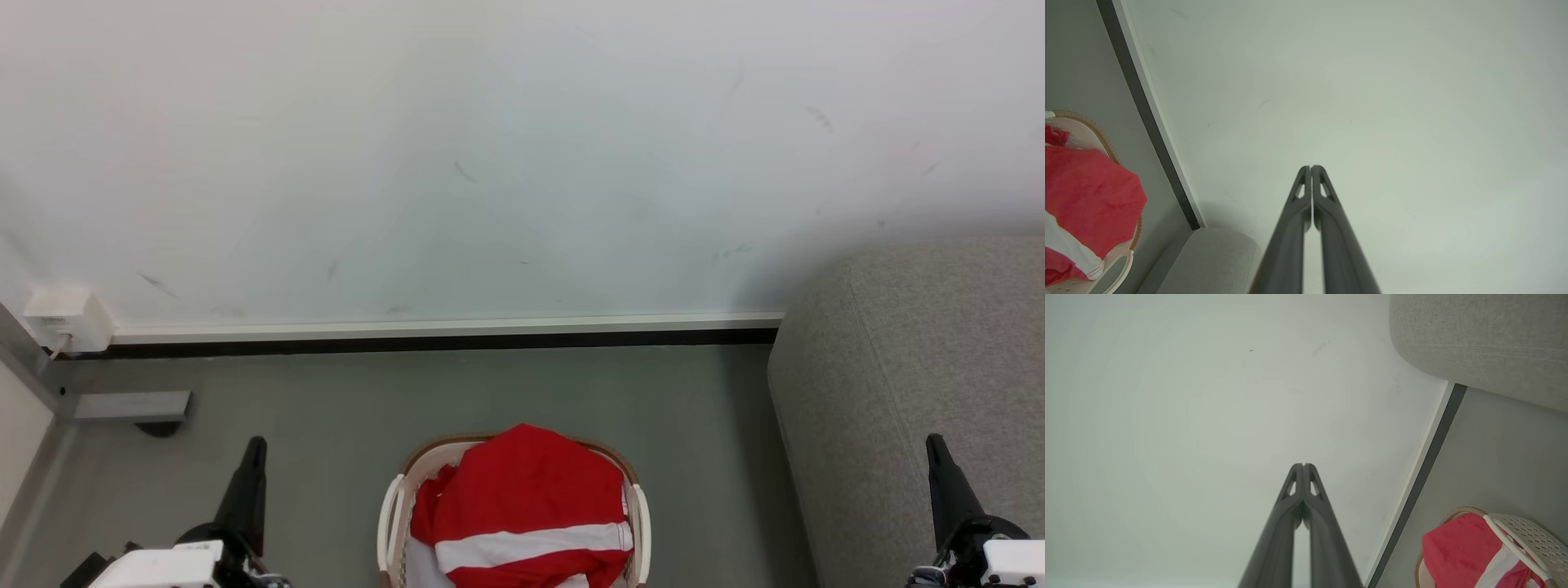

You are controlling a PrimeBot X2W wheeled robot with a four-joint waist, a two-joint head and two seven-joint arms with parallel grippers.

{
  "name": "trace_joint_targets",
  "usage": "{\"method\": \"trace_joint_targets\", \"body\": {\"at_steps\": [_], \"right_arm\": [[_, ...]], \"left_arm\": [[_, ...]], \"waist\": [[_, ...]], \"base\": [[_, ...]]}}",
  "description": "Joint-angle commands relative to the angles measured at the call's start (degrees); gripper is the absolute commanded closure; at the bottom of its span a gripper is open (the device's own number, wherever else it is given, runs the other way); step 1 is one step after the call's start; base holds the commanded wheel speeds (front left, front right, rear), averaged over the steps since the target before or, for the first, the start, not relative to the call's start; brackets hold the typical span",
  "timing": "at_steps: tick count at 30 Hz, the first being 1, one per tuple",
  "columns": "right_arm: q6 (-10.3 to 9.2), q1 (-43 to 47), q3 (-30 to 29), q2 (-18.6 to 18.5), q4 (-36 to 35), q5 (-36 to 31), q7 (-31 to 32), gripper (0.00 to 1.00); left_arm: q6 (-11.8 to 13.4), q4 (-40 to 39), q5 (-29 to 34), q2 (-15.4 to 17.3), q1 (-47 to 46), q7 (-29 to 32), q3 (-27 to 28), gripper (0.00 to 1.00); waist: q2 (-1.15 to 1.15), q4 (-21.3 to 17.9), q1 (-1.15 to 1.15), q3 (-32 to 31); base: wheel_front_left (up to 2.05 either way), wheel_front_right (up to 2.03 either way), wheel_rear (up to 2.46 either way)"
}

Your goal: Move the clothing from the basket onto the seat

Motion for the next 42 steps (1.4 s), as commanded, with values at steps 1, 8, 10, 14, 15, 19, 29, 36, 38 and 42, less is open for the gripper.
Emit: {"method": "trace_joint_targets", "body": {"at_steps": [1, 8, 10, 14, 15, 19, 29, 36, 38, 42], "right_arm": [[-0.14, -0.73, -0.19, -0.43, -0.23, 0.08, 0.13, 1.00], [-0.14, -0.73, -0.19, -0.43, -0.23, 0.08, 0.13, 1.00], [-0.14, -0.73, -0.19, -0.43, -0.23, 0.08, 0.13, 1.00], [-0.14, -0.73, -0.19, -0.43, -0.23, 0.08, 0.13, 1.00], [-0.14, -0.73, -0.19, -0.43, -0.23, 0.08, 0.13, 1.00], [-0.14, -0.73, -0.19, -0.43, -0.23, 0.08, 0.13, 1.00], [-0.14, -0.73, -0.19, -0.43, -0.23, 0.08, 0.13, 1.00], [-0.14, -0.74, -0.19, -0.43, -0.23, 0.08, 0.13, 1.00], [-0.14, -0.74, -0.19, -0.43, -0.23, 0.08, 0.13, 1.00], [-0.14, -0.74, -0.19, -0.43, -0.23, 0.08, 0.13, 1.00]], "left_arm": [[-0.26, -0.16, -0.86, 0.42, -0.48, 0.22, 0.07, 1.00], [-0.27, -0.16, -0.86, 0.42, -0.48, 0.22, 0.07, 1.00], [-0.27, -0.16, -0.86, 0.42, -0.48, 0.22, 0.07, 1.00], [-0.26, -0.16, -0.85, 0.42, -0.48, 0.22, 0.07, 1.00], [-0.27, -0.16, -0.86, 0.42, -0.48, 0.22, 0.07, 1.00], [-0.26, -0.16, -0.86, 0.42, -0.48, 0.22, 0.07, 1.00], [-0.27, -0.16, -0.85, 0.42, -0.48, 0.22, 0.07, 1.00], [-0.27, -0.16, -0.85, 0.42, -0.48, 0.22, 0.07, 1.00], [-0.27, -0.16, -0.86, 0.42, -0.48, 0.22, 0.07, 1.00], [-0.27, -0.16, -0.86, 0.42, -0.48, 0.22, 0.07, 1.00]], "waist": [[0.00, 0.00, 0.00, 0.00], [0.00, 0.00, 0.00, 0.00], [0.00, 0.00, 0.00, 0.00], [0.00, 0.00, 0.00, 0.00], [0.00, 0.00, 0.00, 0.00], [0.00, 0.00, 0.00, 0.00], [0.00, 0.00, 0.00, 0.00], [0.00, 0.00, 0.00, 0.00], [0.00, 0.00, 0.00, 0.00], [0.00, 0.00, 0.00, 0.00]], "base": [[0.00, 0.00, 0.00], [0.00, 0.00, 0.00], [0.00, 0.00, 0.00], [0.00, 0.00, 0.00], [0.00, 0.00, 0.00], [0.00, 0.00, 0.00], [0.00, 0.00, 0.00], [0.00, 0.00, 0.00], [0.00, 0.00, 0.00], [0.00, 0.00, 0.00]]}}
